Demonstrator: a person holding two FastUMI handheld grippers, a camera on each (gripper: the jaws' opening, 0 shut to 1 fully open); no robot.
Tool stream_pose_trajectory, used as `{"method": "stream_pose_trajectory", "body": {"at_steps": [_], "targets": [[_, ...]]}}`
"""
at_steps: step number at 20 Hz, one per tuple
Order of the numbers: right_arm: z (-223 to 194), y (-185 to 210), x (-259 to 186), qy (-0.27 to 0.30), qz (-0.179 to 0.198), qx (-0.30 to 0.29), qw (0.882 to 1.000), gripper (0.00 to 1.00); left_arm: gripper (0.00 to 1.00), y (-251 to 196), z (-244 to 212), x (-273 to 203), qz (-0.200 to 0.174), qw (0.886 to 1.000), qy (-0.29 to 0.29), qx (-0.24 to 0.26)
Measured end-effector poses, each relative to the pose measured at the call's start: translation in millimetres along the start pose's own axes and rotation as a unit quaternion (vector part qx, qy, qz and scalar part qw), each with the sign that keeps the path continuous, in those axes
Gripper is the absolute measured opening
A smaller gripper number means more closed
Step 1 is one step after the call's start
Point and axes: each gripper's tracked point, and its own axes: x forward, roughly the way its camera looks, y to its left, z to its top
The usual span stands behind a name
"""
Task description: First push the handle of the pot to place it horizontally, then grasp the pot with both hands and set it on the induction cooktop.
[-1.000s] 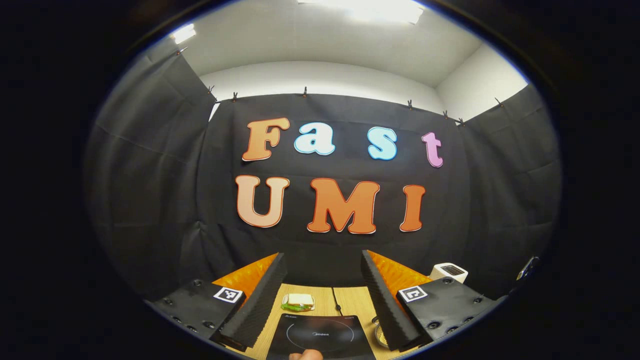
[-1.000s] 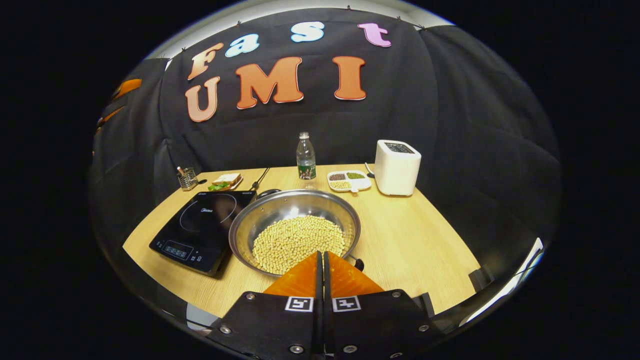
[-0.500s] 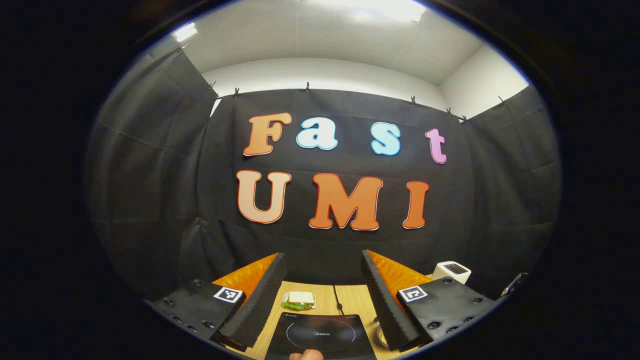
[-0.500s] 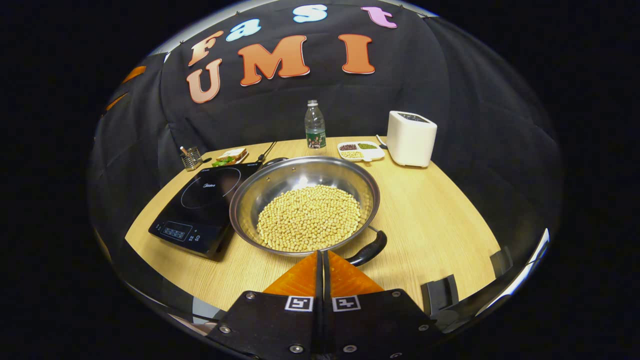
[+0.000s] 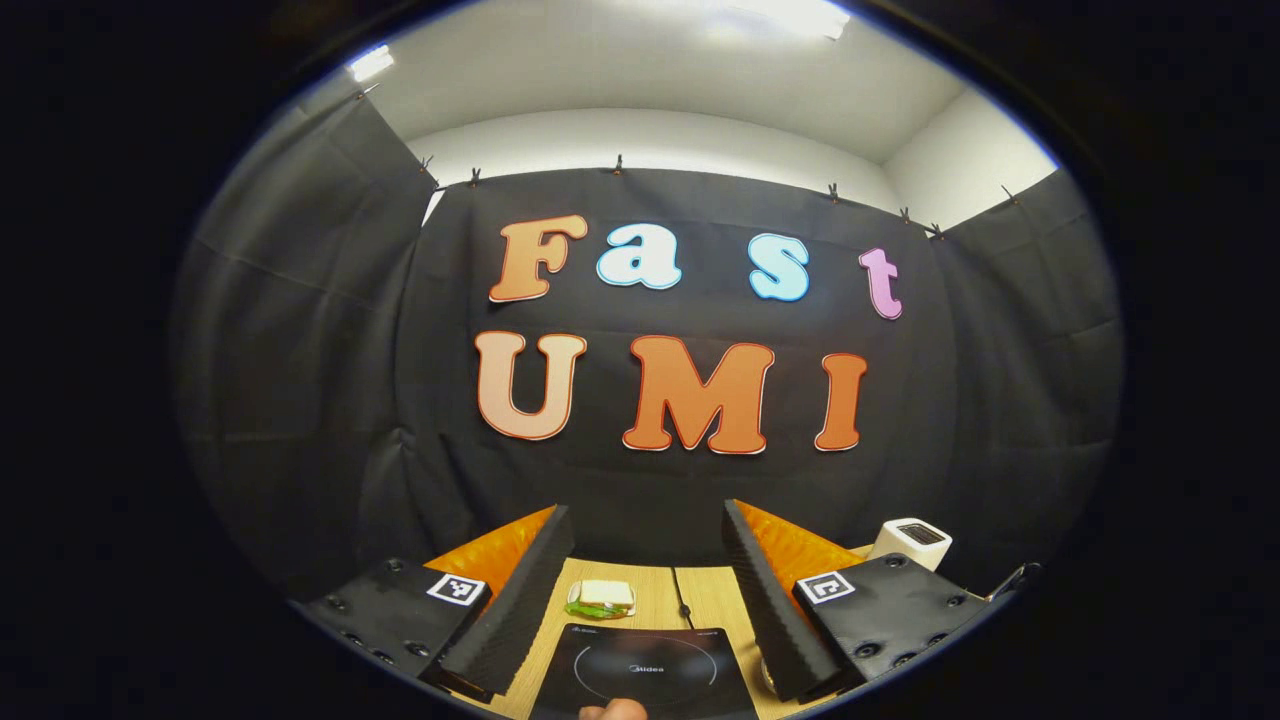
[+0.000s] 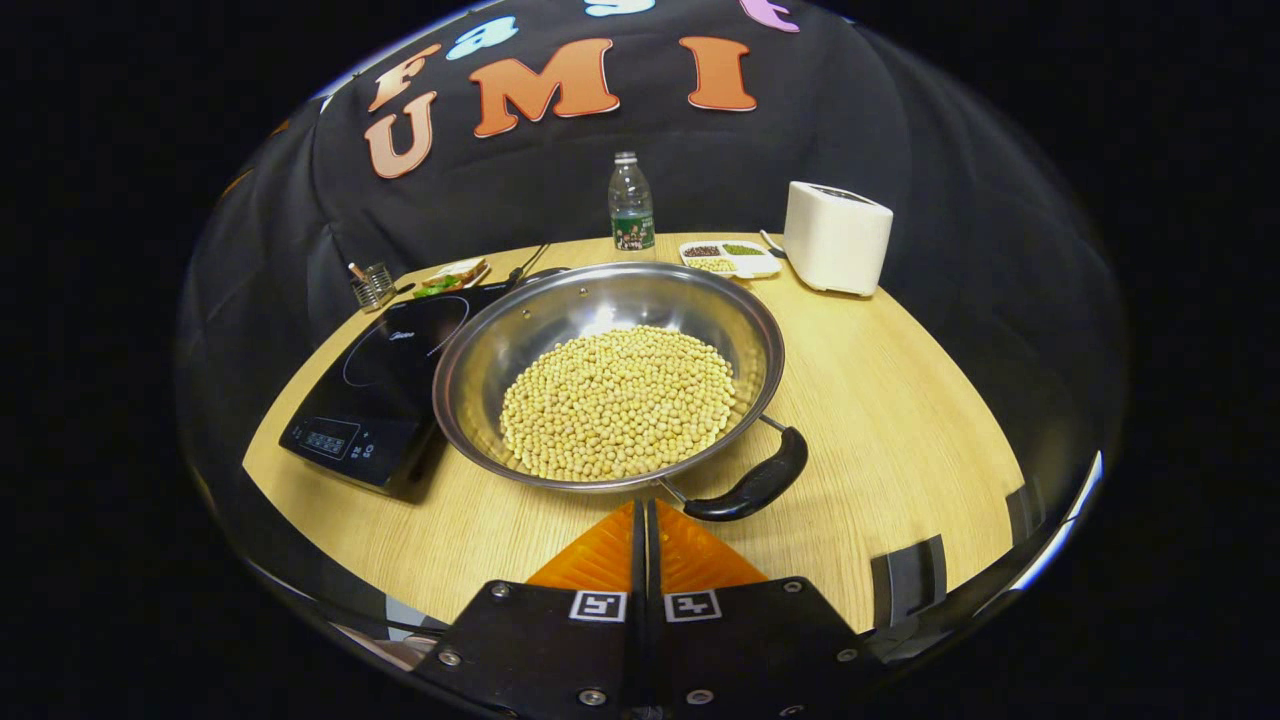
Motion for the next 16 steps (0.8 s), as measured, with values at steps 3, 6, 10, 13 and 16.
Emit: {"method": "stream_pose_trajectory", "body": {"at_steps": [3,6,10,13,16], "targets": [[2.8,-0.2,1.8,-0.002,0.006,0.011,1.000,0.00,0.99,0.4,0.5,1.1,0.001,1.000,-0.002,0.003],[5.2,-0.7,3.0,-0.003,0.007,0.012,1.000,0.00,0.99,-0.7,0.3,1.8,0.001,1.000,-0.002,0.001],[6.7,-3.5,3.4,-0.003,0.009,0.015,1.000,0.00,0.98,-0.6,1.6,0.6,0.001,1.000,-0.003,0.004],[8.2,-11.3,5.1,-0.004,0.003,0.018,1.000,0.00,0.98,-0.3,2.0,0.9,0.003,1.000,-0.004,0.005],[10.7,-17.2,5.8,-0.005,0.000,0.025,1.000,0.00,0.98,-1.5,3.2,1.3,0.003,1.000,-0.004,0.006]]}}
